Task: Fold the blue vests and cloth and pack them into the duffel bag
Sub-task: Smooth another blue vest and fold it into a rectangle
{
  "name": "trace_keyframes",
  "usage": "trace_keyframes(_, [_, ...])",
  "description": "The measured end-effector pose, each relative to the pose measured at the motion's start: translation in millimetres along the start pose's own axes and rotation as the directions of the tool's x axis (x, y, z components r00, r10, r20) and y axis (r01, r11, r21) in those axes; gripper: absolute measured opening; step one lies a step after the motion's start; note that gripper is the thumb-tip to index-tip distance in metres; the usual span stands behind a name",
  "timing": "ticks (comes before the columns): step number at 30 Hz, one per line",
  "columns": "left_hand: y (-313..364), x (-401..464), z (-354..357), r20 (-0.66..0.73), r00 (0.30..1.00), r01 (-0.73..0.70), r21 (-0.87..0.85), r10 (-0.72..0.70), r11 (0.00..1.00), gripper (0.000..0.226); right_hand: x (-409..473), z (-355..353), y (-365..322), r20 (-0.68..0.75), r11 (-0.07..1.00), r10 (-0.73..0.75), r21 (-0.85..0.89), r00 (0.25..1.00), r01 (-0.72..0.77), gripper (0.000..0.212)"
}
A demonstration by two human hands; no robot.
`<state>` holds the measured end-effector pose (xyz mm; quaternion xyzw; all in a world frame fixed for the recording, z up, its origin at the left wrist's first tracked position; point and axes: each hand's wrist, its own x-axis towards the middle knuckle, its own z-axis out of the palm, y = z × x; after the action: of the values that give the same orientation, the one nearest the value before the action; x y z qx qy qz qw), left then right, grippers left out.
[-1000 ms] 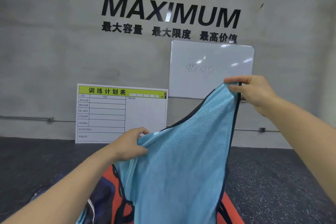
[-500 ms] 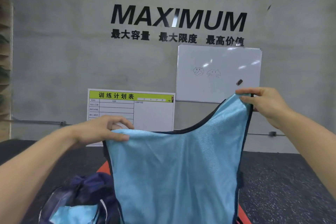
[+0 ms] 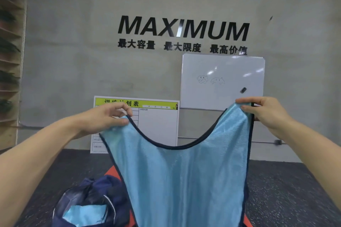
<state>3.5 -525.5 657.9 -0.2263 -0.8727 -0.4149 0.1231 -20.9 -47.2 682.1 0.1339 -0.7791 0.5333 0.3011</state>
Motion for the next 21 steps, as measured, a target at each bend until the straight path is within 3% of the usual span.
trace_keyframes(7, [29, -19, -2, 0.012, 0.995, -0.101, 0.113, 0.100, 0.988, 0.026, -25, -21, -23, -0.015, 1.000, -0.023, -0.007, 1.000, 0.023, 0.023])
trace_keyframes(12, [39, -29, -3, 0.037, 0.998, -0.063, 0.200, 0.056, 0.978, 0.007, -42, -38, -31, -0.016, 0.999, -0.030, -0.015, 0.999, 0.030, 0.023])
trace_keyframes(21, [42, -28, 3, 0.075, 0.997, -0.031, 0.479, -0.006, 0.877, 0.057, -66, -59, -38, -0.064, 0.999, -0.024, 0.026, 0.998, 0.025, 0.022])
